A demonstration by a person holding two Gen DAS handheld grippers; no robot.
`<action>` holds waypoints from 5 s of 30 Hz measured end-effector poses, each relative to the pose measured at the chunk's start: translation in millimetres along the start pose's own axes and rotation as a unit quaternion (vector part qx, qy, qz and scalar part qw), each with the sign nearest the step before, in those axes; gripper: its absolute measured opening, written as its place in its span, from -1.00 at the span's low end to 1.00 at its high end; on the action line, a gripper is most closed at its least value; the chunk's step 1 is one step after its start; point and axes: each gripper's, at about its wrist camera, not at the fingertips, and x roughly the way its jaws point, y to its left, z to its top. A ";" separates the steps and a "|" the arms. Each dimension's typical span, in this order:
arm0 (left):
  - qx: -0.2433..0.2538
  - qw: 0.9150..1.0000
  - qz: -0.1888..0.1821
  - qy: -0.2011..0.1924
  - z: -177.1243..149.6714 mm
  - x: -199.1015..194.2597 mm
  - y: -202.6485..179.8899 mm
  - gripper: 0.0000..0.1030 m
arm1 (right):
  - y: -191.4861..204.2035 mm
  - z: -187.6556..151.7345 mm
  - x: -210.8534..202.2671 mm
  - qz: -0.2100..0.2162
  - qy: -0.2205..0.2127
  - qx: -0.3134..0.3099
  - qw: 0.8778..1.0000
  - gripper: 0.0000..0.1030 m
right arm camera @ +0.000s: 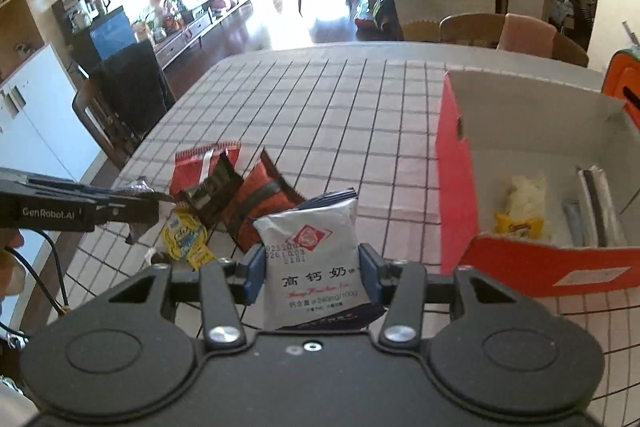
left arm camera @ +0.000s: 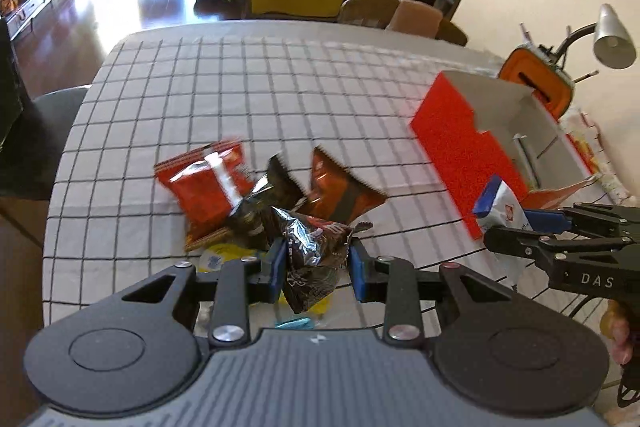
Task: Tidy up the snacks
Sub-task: 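Carry the wrapper and white milk packet over the red box with both tools, then open the right tool to drop the white packet while the left tool releases the wrapper, then move both tools back over the remaining snacks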
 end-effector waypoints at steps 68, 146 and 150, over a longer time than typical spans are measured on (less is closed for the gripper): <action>0.194 0.977 0.026 0.082 86.5 193.4 -292.9 -0.39 | -242.9 19.1 30.7 -0.083 0.032 0.002 0.996 -0.09; 0.126 0.988 -0.022 -0.081 52.4 17.0 -149.9 0.68 | -79.4 14.5 -68.6 -0.026 -0.091 0.018 0.995 1.00; 0.115 0.990 -0.015 -0.081 43.6 8.1 -122.6 0.69 | -58.3 16.1 -60.4 -0.021 -0.088 0.012 0.996 1.00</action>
